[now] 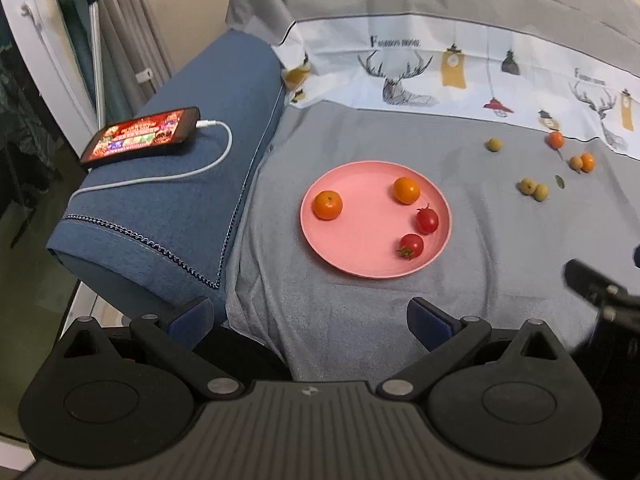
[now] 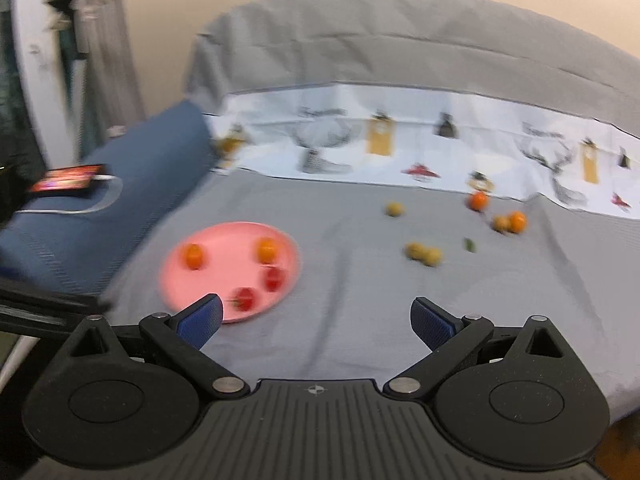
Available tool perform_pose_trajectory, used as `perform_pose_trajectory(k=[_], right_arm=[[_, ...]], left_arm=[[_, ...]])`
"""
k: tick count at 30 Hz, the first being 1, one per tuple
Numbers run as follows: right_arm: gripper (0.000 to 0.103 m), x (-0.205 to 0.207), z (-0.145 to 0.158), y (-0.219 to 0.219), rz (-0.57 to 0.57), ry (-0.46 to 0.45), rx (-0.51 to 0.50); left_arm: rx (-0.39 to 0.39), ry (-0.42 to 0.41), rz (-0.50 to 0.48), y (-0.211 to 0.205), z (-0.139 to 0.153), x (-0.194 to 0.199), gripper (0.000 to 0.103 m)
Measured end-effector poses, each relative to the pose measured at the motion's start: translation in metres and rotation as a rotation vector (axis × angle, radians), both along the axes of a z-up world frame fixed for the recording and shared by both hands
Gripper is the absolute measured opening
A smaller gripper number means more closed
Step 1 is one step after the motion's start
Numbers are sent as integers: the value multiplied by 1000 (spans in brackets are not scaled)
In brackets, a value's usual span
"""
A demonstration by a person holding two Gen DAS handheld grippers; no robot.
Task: Organize fruits
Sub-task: 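Grasp a yellow fruit with the right tool while the left tool grasps another yellow fruit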
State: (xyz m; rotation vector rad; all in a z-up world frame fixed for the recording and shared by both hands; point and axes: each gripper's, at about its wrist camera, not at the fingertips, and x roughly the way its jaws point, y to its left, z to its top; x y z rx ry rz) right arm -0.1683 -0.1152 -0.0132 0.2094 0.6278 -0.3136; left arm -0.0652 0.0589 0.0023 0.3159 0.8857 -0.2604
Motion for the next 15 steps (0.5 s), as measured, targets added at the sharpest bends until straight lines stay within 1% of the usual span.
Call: perform_pose_trajectory(k=[4,6,8,10,13,15], right_arm=[[102,25,-35,-57,-103,68,4],[102,45,-62,-88,-150,126,11],[102,64,-87,-112,-179,160,18],[102,86,-110,-132,-197,189,1],[102,114,-136,-154,-223,195,-38],[102,128,-148,-168,-247,168,-70]], left_arm=[[37,16,14,-12,-5,20,103],[53,28,23,-20,-7,32,103],[59,38,32,-27,-9,41,103],[71,48,34,-37,-11,51,103],[91,58,34,-55,-16,67,103],[99,74,28,-68,-20,78,103]])
